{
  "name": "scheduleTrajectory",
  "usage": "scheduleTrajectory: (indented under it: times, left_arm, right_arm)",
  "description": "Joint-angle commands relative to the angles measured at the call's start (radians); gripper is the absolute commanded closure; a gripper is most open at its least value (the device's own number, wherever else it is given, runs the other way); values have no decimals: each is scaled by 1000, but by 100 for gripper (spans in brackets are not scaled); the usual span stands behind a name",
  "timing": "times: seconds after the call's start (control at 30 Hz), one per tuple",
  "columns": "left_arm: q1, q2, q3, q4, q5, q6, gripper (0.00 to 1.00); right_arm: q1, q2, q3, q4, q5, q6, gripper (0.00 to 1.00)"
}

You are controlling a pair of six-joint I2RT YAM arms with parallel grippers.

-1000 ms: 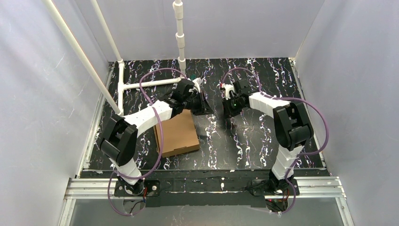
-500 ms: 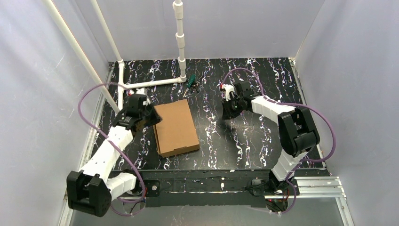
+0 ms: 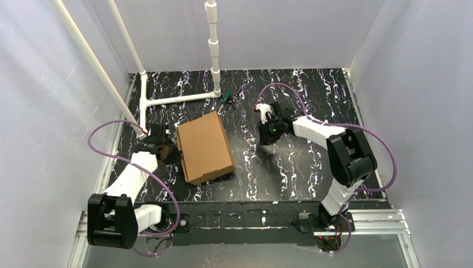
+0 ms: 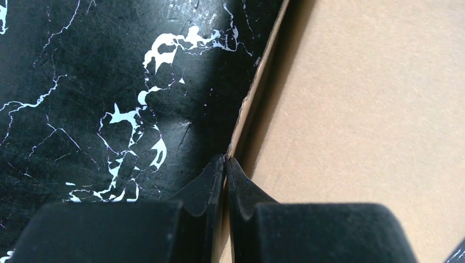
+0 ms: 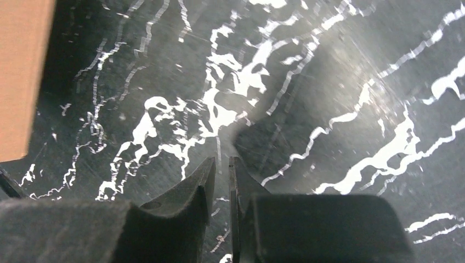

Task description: Fold the paper box

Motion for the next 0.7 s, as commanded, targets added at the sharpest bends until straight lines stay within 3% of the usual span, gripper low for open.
scheduleTrajectory:
  times: [0.0,0.13,0.27,0.4,0.53,0.67]
  left_arm:
    - [5,-102,-20,7,19,11,96]
    - [7,-218,2,8,60,34,81]
    - [9,-242,22,-61,-22,43,79]
    - [27,-194,-8,-134,-149,-45,100]
    - [66,-116,-53,-125,-166,-94,100]
    - [75,-40,-93,35,-12,-60,100]
  right_arm:
    - [59,7,85,-16,37,-45,76]
    - [77,18,122,-30,62,-58,76]
    - [88,28,153,-42,71,-60,76]
    - [110,46,186,-56,95,-67,76]
    - [149,74,234,-74,133,-79,76]
    - [193,120,281,-88,163,-83,78]
